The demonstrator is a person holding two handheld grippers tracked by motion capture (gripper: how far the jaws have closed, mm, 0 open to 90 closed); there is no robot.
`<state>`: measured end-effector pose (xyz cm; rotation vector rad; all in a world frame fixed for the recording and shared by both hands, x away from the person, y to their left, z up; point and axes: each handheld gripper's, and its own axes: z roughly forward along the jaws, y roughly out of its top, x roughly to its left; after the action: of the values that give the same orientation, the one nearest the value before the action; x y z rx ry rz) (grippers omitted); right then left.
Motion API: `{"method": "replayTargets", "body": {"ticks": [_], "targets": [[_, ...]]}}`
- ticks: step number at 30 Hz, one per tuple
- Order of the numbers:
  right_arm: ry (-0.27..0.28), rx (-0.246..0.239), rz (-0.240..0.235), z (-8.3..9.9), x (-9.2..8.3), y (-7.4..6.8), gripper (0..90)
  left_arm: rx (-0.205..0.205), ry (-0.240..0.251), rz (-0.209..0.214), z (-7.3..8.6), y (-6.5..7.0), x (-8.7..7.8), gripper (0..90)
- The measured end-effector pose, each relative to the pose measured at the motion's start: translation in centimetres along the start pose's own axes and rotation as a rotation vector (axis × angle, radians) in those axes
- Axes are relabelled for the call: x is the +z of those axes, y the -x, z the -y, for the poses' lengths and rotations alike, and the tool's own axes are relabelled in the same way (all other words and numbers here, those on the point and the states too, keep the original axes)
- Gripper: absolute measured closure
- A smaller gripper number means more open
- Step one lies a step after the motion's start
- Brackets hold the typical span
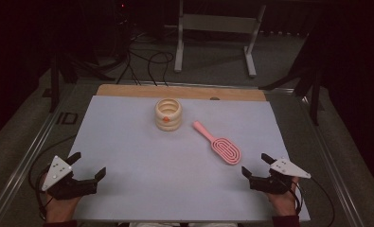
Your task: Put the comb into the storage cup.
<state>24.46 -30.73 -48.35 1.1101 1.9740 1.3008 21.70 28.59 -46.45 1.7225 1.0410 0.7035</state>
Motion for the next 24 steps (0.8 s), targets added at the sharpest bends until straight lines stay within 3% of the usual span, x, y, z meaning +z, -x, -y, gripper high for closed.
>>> {"method": "replayTargets", "body": {"ticks": [8,24], "targets": [[-0.005,0.012,0.013,0.0,-0.1,0.5,7.5,0.016,-0.013,-0.012,0.0,0.3,0.4,0.0],[-0.035,0.008,0.031,-1.1,0.1,0.6,7.5,-0.005,0.001,-0.032,0.2,0.1,0.6,0.0]]}}
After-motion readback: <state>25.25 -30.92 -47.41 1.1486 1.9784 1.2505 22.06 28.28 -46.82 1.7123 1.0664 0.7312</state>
